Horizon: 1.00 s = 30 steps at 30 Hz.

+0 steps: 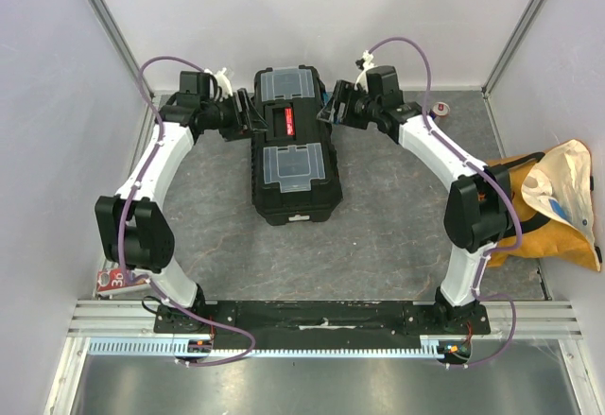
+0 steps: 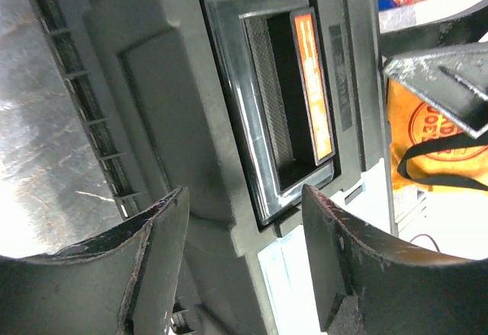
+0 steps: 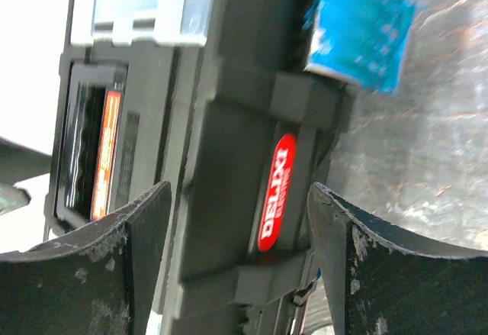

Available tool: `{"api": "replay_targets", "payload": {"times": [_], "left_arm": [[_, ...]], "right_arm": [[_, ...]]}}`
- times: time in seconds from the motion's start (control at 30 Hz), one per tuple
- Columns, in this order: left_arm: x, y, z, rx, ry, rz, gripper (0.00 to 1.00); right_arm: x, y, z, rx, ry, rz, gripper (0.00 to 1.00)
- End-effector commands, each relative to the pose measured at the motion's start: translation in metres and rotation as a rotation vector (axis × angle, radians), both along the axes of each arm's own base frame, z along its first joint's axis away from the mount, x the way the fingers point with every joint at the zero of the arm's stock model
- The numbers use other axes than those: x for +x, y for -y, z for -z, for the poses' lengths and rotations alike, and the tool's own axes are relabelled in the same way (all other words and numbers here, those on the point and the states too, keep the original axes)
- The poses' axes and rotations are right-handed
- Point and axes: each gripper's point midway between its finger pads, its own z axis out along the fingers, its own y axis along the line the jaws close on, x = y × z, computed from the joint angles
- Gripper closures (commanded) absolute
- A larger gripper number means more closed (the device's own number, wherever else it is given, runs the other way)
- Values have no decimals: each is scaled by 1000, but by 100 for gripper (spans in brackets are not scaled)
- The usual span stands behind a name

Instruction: Pack the tool kit

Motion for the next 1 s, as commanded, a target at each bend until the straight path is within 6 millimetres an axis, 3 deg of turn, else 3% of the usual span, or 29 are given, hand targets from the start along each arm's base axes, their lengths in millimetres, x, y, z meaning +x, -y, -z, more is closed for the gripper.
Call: {"api": "replay_targets", "payload": {"times": [0.0, 0.23, 0.6, 0.83, 0.97], "left_arm": [[-4, 20, 1, -42, 2, 50, 33], [-25, 30, 20, -36, -63, 78, 39], [-87, 30, 37, -38, -121, 119, 43], [-125, 22, 32, -33, -90, 117, 43], [-136, 8, 20, 23, -25, 73, 43]], "right_arm": [[-43, -29, -10, 31, 4, -166, 23], [-105, -55, 22, 40, -108, -306, 37], [-200, -62, 45, 37, -191, -461, 40], [-239, -68, 40, 36, -179, -465, 41], [-230, -55, 34, 13, -149, -327, 43]]}}
